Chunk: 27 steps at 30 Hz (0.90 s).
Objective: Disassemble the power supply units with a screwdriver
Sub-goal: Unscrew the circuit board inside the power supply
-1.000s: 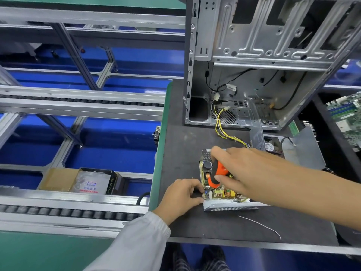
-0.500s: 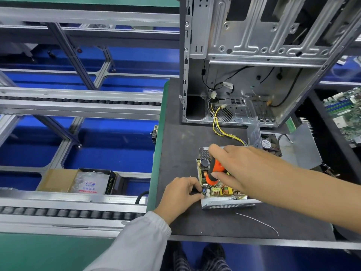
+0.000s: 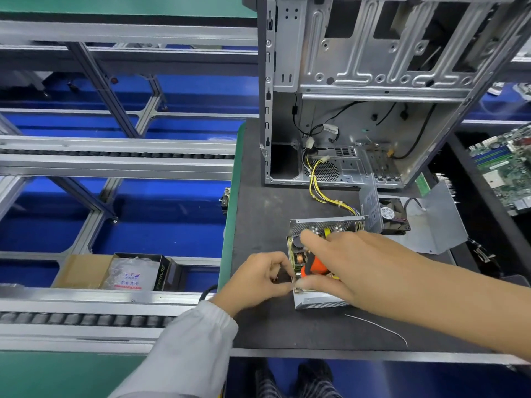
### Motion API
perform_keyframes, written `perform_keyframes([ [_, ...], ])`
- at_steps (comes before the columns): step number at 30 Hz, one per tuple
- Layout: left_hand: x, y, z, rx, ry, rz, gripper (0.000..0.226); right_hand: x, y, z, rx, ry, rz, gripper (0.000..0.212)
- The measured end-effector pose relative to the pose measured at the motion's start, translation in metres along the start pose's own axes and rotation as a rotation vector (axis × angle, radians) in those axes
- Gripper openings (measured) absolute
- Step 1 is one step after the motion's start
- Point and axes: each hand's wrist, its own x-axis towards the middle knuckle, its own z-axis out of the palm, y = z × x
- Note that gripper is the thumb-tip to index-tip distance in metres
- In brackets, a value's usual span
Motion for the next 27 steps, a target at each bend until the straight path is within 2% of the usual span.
perform_keyframes([
  [2, -0.002, 0.013, -0.018, -0.136, -0.068, 0.091, 0.019, 0.008, 0.003, 0.002, -0.045, 0.045, 0.020, 0.043],
  [4, -0.001, 0.026, -0.030, -0.184, -0.134, 0.156, 0.028, 0.013, 0.008, 0.005, -0.096, 0.078, -0.028, 0.036],
  [11, 0.010, 0.045, -0.038, -0.330, -0.220, 0.253, 0.027, 0.008, 0.024, 0.000, 0.019, 0.001, -0.169, 0.020],
  [14, 0.012, 0.053, -0.037, -0.335, -0.293, 0.211, 0.007, 0.009, 0.025, -0.001, -0.012, -0.020, -0.283, 0.018],
  [16, 0.013, 0.052, -0.034, -0.331, -0.257, 0.179, 0.024, 0.007, 0.025, -0.005, -0.065, -0.063, -0.326, 0.016],
  [17, 0.013, 0.052, -0.031, -0.322, -0.232, 0.186, 0.024, 0.006, 0.026, -0.009, -0.065, -0.072, -0.300, 0.018],
  [19, 0.011, 0.055, -0.027, -0.300, -0.174, 0.240, 0.012, 0.003, 0.025, -0.016, -0.044, 0.004, -0.178, 0.041],
  [20, 0.011, 0.055, -0.025, -0.306, -0.158, 0.241, 0.014, 0.003, 0.022, -0.016, -0.102, 0.070, -0.126, 0.051],
  [23, 0.012, 0.055, -0.015, -0.336, -0.107, 0.208, 0.030, 0.007, 0.011, -0.009, -0.379, 0.106, -0.063, 0.044],
  [25, 0.014, 0.057, -0.007, -0.353, -0.026, 0.196, 0.034, 0.010, 0.007, -0.004, -0.393, 0.063, -0.054, 0.040],
  [27, 0.015, 0.060, -0.006, -0.387, -0.029, 0.218, 0.030, 0.008, 0.009, -0.005, -0.343, 0.037, -0.050, 0.029],
])
